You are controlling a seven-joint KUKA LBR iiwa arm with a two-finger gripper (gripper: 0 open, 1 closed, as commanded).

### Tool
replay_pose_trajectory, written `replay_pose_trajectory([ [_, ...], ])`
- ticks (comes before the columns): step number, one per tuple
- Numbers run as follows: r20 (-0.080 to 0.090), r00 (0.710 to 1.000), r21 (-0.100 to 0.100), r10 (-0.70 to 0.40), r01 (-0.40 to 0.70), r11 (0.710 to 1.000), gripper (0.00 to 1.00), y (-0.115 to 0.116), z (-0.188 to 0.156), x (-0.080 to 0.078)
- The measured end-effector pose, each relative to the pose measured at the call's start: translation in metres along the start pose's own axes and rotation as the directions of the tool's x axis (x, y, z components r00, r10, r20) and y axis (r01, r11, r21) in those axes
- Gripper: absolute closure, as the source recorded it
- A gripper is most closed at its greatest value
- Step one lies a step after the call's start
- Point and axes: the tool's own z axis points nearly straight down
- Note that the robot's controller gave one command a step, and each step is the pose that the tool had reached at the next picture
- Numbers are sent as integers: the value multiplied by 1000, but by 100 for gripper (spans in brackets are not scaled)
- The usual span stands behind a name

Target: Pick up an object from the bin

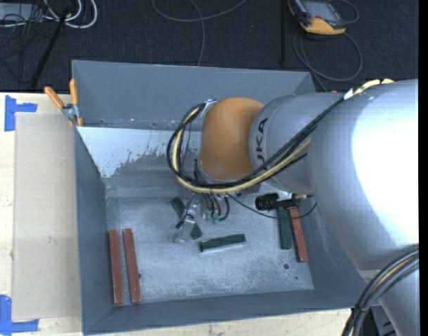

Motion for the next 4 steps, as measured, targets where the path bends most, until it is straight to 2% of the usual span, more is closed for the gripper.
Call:
replay_pose_trajectory([
  [4, 5, 1000, -4, 9, -9, 1000, 0, 1, 0, 0],
])
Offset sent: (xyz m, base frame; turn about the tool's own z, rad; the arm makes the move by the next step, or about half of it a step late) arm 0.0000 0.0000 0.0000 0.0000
